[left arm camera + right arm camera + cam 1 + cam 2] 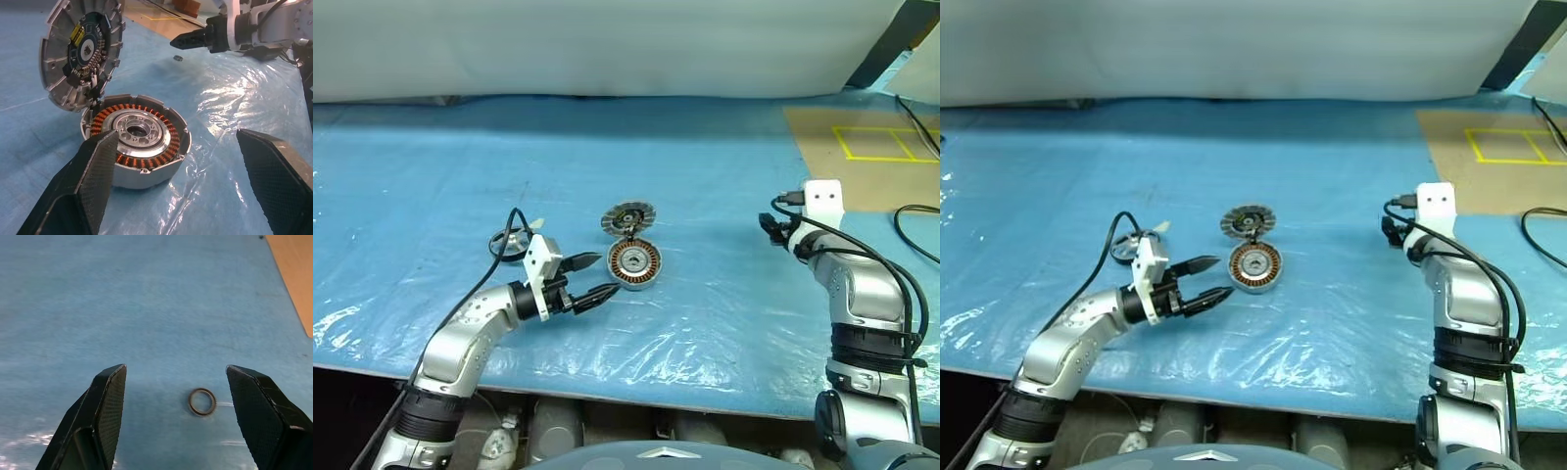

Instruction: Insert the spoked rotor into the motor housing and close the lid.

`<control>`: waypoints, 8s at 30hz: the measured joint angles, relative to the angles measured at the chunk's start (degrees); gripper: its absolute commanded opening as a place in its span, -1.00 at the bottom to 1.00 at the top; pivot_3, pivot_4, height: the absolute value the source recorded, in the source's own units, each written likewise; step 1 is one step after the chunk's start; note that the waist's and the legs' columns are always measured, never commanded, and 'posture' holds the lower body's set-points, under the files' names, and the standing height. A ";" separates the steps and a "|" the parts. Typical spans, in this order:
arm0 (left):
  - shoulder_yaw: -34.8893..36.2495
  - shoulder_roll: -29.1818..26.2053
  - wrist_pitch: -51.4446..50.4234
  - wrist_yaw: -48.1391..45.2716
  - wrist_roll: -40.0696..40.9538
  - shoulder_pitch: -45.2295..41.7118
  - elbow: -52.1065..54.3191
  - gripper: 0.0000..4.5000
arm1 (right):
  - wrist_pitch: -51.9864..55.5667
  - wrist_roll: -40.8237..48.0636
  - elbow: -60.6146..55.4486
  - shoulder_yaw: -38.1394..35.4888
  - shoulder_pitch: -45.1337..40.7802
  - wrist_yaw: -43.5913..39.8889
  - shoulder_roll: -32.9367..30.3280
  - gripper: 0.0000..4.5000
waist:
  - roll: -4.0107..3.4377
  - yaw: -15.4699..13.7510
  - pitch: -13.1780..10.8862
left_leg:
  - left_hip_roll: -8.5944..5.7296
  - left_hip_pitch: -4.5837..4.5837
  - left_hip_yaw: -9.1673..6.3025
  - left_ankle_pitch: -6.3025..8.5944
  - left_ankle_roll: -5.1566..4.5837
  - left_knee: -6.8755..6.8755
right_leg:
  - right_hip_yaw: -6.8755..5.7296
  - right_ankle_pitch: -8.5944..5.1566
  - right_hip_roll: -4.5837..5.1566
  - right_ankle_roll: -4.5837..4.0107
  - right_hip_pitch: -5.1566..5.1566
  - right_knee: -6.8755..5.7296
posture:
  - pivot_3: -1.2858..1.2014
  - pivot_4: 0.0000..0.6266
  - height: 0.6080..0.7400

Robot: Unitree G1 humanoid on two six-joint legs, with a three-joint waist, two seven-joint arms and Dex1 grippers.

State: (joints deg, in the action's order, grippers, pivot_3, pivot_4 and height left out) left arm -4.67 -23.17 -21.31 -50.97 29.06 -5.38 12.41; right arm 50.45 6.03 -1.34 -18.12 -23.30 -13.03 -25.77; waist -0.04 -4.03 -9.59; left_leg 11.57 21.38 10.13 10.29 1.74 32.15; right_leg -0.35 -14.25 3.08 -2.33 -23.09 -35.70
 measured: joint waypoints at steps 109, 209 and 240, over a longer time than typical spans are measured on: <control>-0.57 -3.80 2.86 -1.79 -1.49 0.89 1.67 0.80 | -15.97 6.91 -0.15 38.52 -9.25 -39.94 -2.67 -0.74 | -0.03 0.11 0.01 | 0.08 0.02 -0.02 0.01 -0.04 0.06 | -0.10 -0.10 -0.01 -0.18 0.10 0.11 | 0.03 -0.52 1.00; -0.61 -3.64 3.60 -2.15 -2.50 1.48 0.53 0.80 | -18.83 4.17 7.55 37.02 -8.32 -40.77 3.19 -0.99 | 0.06 0.13 0.07 | 0.10 -0.25 -0.02 0.01 -0.06 0.14 | -0.07 -0.10 -0.01 -0.21 0.32 -0.02 | 0.03 -0.52 1.00; -0.71 -2.78 12.11 -6.36 -5.47 2.47 -8.53 0.80 | -11.89 10.99 11.97 31.60 -10.00 -42.30 5.39 -0.99 | 0.08 0.12 0.11 | 0.11 -0.31 -0.02 0.08 -0.18 0.13 | -0.09 -0.05 0.02 -0.31 0.34 -0.04 | 0.03 -0.52 1.00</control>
State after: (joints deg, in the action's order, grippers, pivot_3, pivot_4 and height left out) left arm -5.38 -25.95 -9.20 -57.33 23.59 -2.91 3.88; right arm 38.56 17.02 10.63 13.48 -33.30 -55.33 -20.38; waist 0.05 -3.91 -9.48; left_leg 11.68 21.07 10.11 10.37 1.55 32.28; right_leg -0.44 -14.30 3.10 -2.64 -22.75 -35.74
